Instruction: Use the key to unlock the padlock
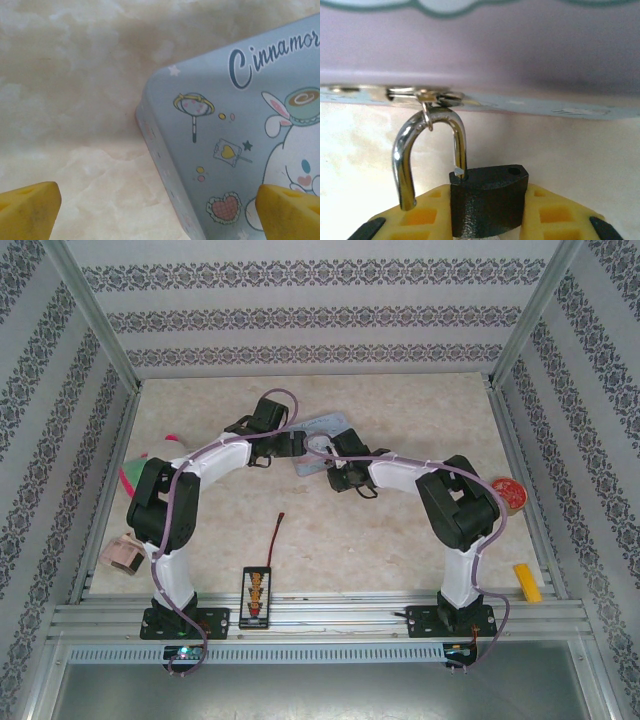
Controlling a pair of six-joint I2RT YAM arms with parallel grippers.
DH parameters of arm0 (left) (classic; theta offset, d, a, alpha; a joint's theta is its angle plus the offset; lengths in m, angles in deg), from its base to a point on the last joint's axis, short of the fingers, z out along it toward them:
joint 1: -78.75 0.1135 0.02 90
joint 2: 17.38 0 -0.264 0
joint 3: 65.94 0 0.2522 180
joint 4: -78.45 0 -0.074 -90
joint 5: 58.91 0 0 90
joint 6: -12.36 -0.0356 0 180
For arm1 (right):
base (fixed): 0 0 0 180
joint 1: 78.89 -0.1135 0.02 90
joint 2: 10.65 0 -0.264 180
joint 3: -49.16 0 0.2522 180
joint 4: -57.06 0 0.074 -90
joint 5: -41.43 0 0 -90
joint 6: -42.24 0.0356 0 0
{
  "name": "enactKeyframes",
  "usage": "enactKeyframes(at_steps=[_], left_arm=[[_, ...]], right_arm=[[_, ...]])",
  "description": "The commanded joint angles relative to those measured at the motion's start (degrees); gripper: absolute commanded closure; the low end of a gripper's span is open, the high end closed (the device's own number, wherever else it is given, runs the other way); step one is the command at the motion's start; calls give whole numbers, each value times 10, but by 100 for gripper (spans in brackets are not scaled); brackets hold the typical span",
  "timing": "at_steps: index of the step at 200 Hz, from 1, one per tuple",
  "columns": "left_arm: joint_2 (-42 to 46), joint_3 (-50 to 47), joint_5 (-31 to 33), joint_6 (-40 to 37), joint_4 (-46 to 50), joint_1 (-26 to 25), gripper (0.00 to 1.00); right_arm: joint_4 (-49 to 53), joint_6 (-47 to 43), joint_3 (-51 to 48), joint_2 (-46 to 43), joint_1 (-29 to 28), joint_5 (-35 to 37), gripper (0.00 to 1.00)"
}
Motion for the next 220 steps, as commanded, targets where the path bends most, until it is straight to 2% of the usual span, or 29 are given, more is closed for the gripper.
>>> enactKeyframes(at_steps=[1, 35, 69, 156, 220], left_arm=[[-5, 16, 18, -30, 41, -16, 1], [3, -6, 27, -34, 48, -24, 1], [15, -40, 18, -33, 31, -29, 1], [38, -86, 7, -15, 21, -40, 1], [39, -94, 6, -6, 20, -40, 1]], right_arm=[[-34, 16, -22, 3, 10, -24, 80], [-59, 42, -44, -8, 16, -43, 87], [-82, 72, -65, -17, 21, -61, 100], [-147, 180, -116, -24, 22, -76, 100], [-168, 237, -118, -29, 24, -95, 100]])
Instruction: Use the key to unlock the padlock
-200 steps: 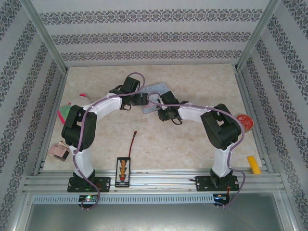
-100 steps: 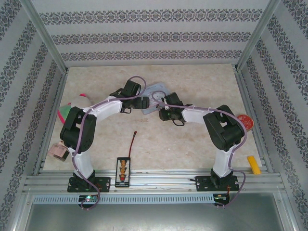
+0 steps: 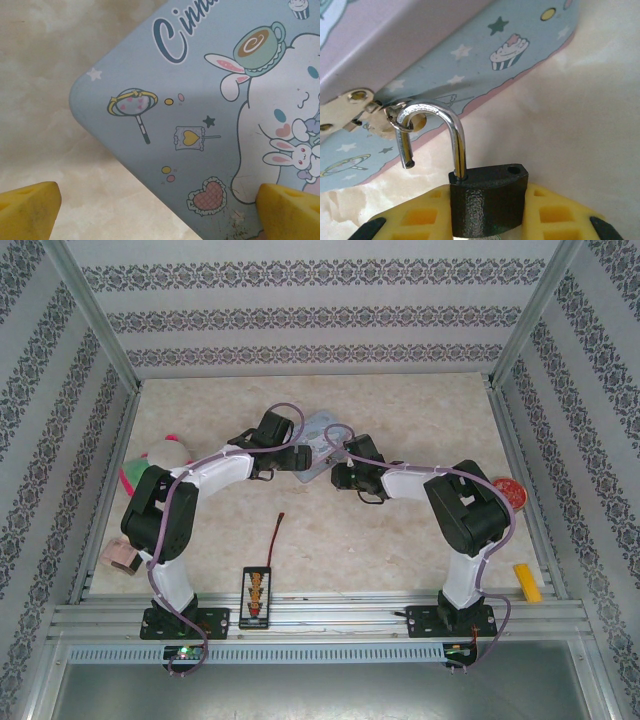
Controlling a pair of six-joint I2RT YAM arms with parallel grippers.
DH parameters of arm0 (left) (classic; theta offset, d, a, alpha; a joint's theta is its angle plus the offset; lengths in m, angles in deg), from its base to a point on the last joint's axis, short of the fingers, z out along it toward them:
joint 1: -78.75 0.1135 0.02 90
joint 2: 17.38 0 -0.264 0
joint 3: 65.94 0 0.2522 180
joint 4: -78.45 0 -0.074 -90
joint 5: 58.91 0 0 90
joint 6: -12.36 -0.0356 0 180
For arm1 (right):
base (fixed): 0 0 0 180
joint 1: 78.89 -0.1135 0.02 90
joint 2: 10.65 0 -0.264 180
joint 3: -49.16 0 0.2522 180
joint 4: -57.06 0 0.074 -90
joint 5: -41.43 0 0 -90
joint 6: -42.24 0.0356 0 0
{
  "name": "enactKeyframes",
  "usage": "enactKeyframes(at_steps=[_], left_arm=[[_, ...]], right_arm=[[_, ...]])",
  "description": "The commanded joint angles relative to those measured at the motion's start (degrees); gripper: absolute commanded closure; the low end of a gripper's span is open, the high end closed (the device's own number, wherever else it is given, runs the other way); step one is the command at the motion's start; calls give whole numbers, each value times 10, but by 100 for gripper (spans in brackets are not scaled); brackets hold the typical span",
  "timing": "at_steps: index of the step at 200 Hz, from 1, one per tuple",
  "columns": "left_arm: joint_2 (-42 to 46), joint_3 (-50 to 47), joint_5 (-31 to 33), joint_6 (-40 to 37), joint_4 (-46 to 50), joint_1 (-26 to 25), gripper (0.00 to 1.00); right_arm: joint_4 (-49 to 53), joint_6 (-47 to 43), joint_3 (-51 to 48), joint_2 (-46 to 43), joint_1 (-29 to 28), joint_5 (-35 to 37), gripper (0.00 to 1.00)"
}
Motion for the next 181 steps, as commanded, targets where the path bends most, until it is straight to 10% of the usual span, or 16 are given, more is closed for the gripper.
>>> enactKeyframes(at_steps=[1, 181], left_arm=[[-1, -20, -2, 3, 46, -9, 1], [4, -24, 5, 6, 48, -8, 1]], right_arm=[[-1, 40, -14, 8, 1, -34, 100], [-67, 129, -9, 31, 11, -80, 100]])
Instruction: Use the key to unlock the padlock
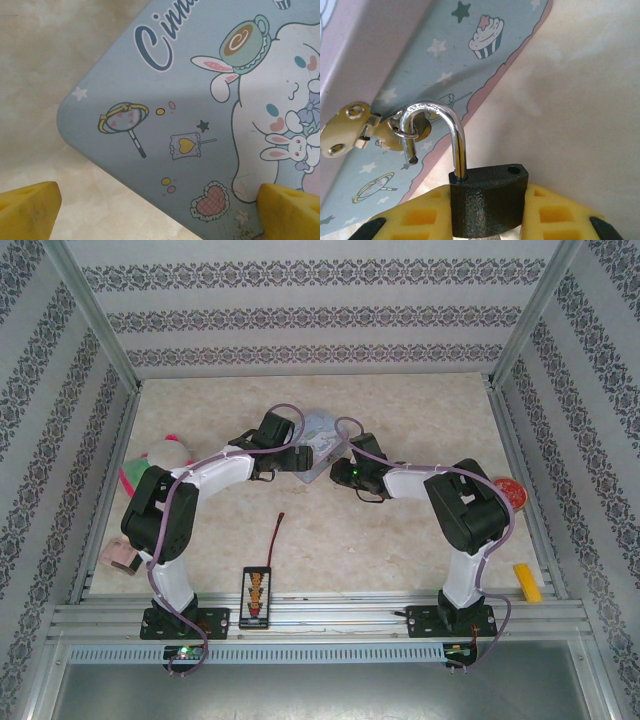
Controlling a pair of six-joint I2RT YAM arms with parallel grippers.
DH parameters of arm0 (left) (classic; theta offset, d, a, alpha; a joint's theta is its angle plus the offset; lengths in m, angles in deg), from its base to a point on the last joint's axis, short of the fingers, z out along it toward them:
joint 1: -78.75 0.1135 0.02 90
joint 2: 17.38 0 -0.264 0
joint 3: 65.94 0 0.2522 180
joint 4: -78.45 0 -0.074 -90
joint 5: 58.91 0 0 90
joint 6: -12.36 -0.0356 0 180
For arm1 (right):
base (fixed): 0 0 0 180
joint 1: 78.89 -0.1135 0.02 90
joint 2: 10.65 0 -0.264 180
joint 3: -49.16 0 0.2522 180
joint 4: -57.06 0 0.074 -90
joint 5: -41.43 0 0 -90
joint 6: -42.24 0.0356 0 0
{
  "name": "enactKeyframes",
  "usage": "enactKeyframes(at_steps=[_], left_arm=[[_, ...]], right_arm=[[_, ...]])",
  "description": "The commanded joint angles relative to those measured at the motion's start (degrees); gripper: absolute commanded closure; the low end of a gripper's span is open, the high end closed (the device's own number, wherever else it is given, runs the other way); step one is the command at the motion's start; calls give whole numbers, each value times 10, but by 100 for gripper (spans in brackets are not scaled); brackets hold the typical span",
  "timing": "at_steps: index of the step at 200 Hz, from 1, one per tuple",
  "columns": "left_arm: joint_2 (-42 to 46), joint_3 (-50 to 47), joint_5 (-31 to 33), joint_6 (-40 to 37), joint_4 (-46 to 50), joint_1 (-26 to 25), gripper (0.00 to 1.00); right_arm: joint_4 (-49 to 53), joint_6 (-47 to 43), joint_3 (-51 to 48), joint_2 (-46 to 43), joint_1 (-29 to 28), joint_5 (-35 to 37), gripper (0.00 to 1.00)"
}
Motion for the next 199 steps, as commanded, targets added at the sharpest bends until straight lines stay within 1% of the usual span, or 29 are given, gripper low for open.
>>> enactKeyframes(at_steps=[1, 36, 74, 131, 170, 199], left_arm=[[3, -21, 8, -4, 50, -5, 1], [5, -21, 9, -4, 51, -5, 1], [10, -22, 8, -3, 53, -5, 1], [19, -17, -1, 2, 50, -5, 1], [30, -16, -5, 15, 45, -5, 1], [45, -18, 11, 33, 25, -5, 1]], right_arm=[[-27, 21, -2, 25, -2, -39, 100], [-34, 31, -9, 22, 0, -39, 100], [-70, 69, -26, 24, 5, -47, 100], [-103, 96, -38, 33, 6, -54, 100], [-118, 110, -54, 30, 5, -51, 100], [-126, 117, -67, 26, 4, -46, 100]])
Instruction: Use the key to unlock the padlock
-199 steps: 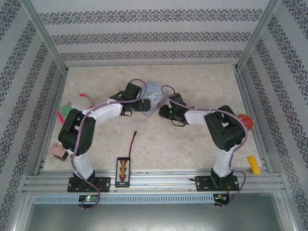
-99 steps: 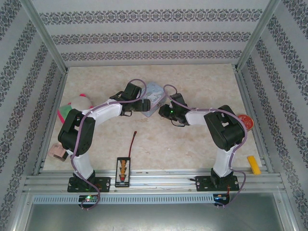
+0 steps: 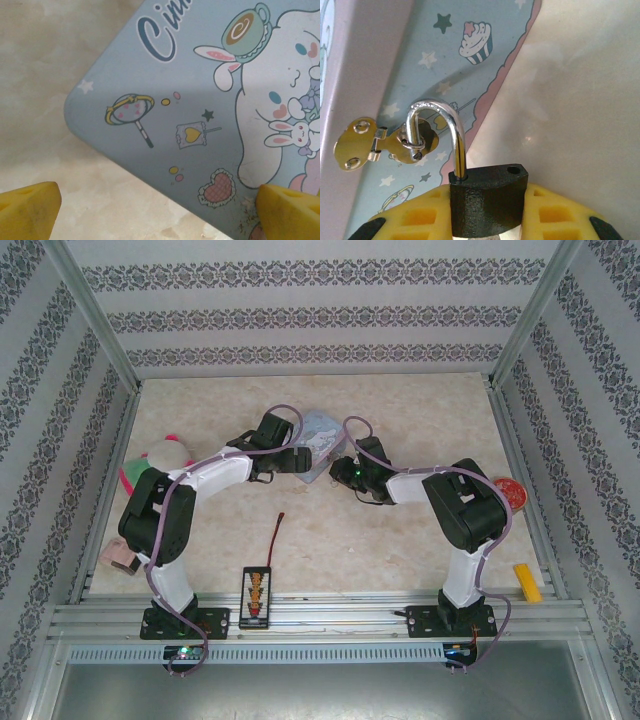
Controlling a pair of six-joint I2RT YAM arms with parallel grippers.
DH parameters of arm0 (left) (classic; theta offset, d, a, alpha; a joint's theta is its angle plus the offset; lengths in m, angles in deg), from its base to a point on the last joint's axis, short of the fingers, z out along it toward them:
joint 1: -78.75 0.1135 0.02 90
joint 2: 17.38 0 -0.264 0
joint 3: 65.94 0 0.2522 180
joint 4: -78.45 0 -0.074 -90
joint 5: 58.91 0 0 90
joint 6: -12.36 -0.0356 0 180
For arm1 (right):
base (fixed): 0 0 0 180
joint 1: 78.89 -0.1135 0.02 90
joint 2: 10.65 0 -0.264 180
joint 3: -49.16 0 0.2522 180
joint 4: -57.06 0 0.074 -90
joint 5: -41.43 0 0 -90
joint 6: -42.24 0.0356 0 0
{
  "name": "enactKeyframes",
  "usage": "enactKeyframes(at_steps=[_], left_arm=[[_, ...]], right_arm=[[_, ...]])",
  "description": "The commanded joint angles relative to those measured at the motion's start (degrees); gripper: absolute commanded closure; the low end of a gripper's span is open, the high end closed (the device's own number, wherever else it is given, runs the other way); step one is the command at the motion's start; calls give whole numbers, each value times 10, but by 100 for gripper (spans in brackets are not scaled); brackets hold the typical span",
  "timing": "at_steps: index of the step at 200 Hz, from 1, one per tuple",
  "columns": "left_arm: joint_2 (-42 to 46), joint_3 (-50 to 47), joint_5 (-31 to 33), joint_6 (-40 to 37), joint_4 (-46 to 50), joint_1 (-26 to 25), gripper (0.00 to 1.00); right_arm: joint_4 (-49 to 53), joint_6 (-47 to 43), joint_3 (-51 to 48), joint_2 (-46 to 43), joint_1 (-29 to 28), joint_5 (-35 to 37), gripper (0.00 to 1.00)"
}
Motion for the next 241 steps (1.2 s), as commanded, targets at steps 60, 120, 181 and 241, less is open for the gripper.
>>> enactKeyframes(at_steps=[60, 120, 181, 241], left_arm=[[20, 8, 25, 36, -13, -5, 1], [-8, 13, 22, 41, -20, -5, 1], [-11, 6, 26, 33, -11, -5, 1], [-8, -3, 29, 29, -6, -4, 1]], right_arm=[[-32, 35, -25, 28, -5, -19, 100], [-48, 47, -25, 32, -4, -17, 100], [-58, 54, -21, 38, -2, -17, 100], [-71, 61, -15, 41, 4, -14, 100]])
